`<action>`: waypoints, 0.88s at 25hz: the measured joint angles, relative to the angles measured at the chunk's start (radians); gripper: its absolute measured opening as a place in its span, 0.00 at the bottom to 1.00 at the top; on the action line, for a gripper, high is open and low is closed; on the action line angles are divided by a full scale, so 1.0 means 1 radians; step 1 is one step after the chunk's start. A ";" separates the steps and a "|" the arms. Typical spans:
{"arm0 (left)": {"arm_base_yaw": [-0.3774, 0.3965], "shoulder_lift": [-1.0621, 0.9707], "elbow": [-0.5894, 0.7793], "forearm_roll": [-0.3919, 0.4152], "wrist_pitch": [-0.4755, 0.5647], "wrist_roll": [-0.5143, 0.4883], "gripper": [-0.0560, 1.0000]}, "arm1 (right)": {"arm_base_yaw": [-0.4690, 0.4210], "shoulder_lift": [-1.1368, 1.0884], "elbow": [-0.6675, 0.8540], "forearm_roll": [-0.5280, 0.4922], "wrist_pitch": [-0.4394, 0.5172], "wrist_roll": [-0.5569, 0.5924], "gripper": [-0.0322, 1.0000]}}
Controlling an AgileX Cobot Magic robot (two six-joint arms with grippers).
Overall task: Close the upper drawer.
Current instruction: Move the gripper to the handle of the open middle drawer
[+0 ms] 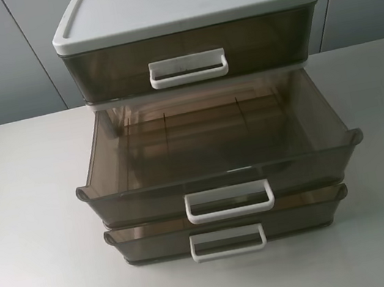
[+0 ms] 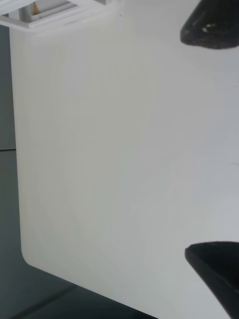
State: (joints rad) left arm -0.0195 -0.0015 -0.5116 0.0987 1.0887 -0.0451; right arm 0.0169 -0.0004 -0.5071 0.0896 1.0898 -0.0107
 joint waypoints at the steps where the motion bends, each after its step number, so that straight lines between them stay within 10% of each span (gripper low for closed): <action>1: 0.000 0.000 0.000 0.000 0.000 0.000 0.75 | 0.000 0.000 0.000 0.000 0.000 0.000 0.70; 22: 0.000 0.000 0.000 0.000 0.000 0.000 0.75 | 0.000 0.000 0.000 0.000 0.000 0.000 0.70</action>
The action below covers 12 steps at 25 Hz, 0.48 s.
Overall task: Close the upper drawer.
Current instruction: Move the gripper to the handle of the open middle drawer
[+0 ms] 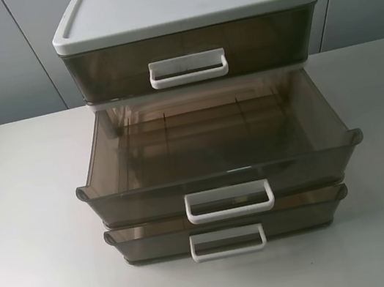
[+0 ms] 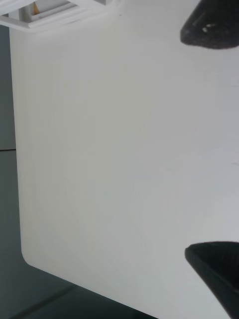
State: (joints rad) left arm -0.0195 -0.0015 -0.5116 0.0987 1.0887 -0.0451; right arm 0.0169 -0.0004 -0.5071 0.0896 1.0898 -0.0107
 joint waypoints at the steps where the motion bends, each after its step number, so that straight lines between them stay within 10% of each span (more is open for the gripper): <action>1: 0.000 0.000 0.000 0.000 0.000 0.000 0.75 | 0.000 0.000 0.000 0.000 0.000 0.000 0.70; 12: 0.000 0.000 0.000 0.000 0.000 0.000 0.75 | 0.000 0.000 0.000 0.000 0.000 0.000 0.70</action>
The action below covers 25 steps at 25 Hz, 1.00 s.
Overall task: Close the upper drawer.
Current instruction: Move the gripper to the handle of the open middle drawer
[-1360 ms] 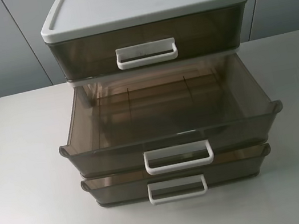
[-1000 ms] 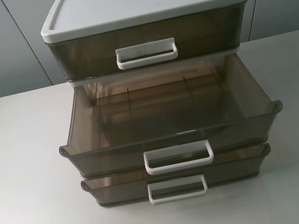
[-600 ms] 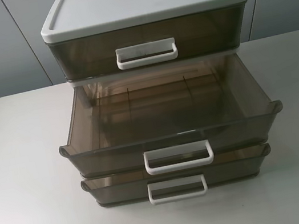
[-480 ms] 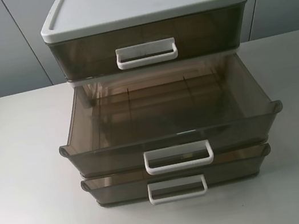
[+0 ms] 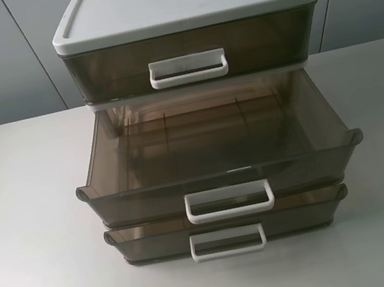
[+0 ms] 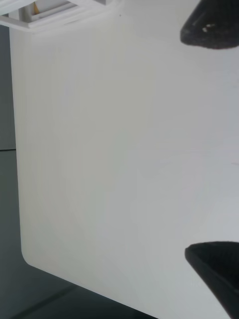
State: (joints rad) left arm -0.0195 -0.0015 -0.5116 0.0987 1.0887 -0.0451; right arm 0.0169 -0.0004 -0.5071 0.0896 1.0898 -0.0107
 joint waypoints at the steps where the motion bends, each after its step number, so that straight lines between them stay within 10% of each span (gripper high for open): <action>1: 0.000 0.000 0.000 0.000 0.000 0.000 0.75 | 0.000 0.000 0.000 0.000 0.000 0.000 0.70; 17: 0.000 0.000 0.000 0.000 0.000 0.000 0.75 | 0.005 0.519 -0.326 0.063 -0.026 -0.110 0.70; 25: 0.000 0.000 0.000 0.000 0.000 0.000 0.75 | 0.309 0.675 -0.328 0.108 -0.102 -0.221 0.70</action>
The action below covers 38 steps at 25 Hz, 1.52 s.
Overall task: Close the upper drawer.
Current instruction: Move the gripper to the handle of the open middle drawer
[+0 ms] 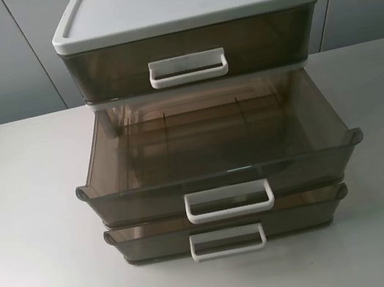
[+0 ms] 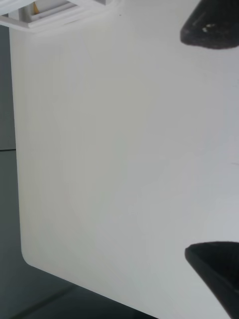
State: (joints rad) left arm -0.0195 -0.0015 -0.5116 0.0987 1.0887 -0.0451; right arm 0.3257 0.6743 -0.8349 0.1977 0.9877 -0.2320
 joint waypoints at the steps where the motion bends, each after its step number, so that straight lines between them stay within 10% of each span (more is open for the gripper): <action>1: 0.000 0.000 0.000 0.000 0.000 0.000 0.75 | 0.047 0.026 0.000 0.000 -0.005 -0.005 0.70; 16: 0.000 0.000 0.000 0.000 0.000 0.002 0.75 | 0.593 0.379 -0.017 0.000 -0.040 -0.169 0.70; 38: 0.000 0.000 0.000 0.000 0.000 0.002 0.75 | 0.691 0.682 -0.017 0.179 -0.082 -0.350 0.70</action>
State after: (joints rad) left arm -0.0195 -0.0015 -0.5116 0.0987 1.0887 -0.0432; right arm 1.0163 1.3563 -0.8515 0.3768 0.9056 -0.5822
